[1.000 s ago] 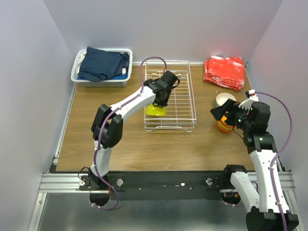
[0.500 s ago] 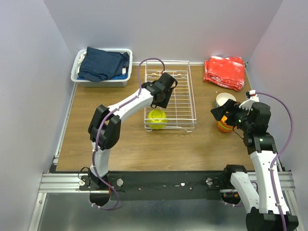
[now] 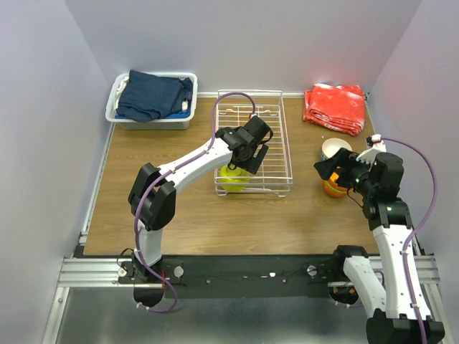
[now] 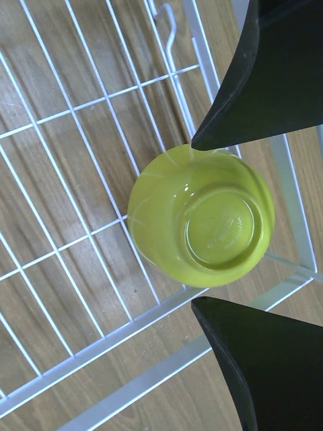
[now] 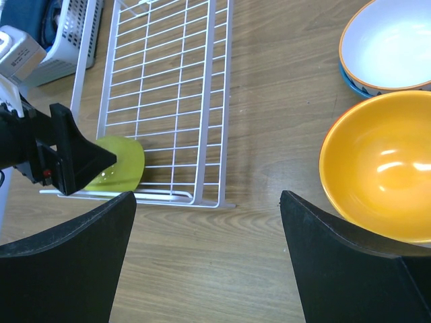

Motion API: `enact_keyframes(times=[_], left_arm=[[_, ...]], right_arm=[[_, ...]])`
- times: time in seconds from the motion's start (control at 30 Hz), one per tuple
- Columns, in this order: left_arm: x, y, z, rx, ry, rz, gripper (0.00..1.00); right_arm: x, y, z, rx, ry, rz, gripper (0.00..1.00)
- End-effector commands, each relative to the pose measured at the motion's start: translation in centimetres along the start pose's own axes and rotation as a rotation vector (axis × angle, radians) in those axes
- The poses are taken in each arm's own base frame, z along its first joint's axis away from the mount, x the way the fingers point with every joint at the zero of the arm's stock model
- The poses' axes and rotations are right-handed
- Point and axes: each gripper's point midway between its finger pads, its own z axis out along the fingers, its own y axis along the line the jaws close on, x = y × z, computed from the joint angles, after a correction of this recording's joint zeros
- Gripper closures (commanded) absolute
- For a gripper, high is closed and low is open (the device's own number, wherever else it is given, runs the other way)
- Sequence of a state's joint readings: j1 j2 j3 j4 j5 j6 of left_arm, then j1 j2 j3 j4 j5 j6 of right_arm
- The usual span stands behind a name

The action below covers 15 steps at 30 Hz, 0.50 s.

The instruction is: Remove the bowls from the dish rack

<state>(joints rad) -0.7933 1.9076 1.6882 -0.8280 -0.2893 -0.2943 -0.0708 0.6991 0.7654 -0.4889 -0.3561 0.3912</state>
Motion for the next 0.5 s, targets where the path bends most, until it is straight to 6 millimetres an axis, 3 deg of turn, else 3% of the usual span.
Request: enact_keyframes(times=[0.0,0.23,0.47], left_arm=[[0.4,-0.6,-1.5,0.037,0.027,-0.018,0.01],[0.8,-1.2,-1.5,-0.072,0.072,0.103,0.01],[0.9,-1.3,-0.1,-0.189,0.128,0.177,0.01]], right_arm=[[0.4,0.0,-0.1,-0.002,0.000,-0.015,0.04],[0.5,0.0,0.0,-0.005,0.002,-0.015,0.04],[0.6,0.1,0.1,-0.009,0.006,-0.017,0.04]])
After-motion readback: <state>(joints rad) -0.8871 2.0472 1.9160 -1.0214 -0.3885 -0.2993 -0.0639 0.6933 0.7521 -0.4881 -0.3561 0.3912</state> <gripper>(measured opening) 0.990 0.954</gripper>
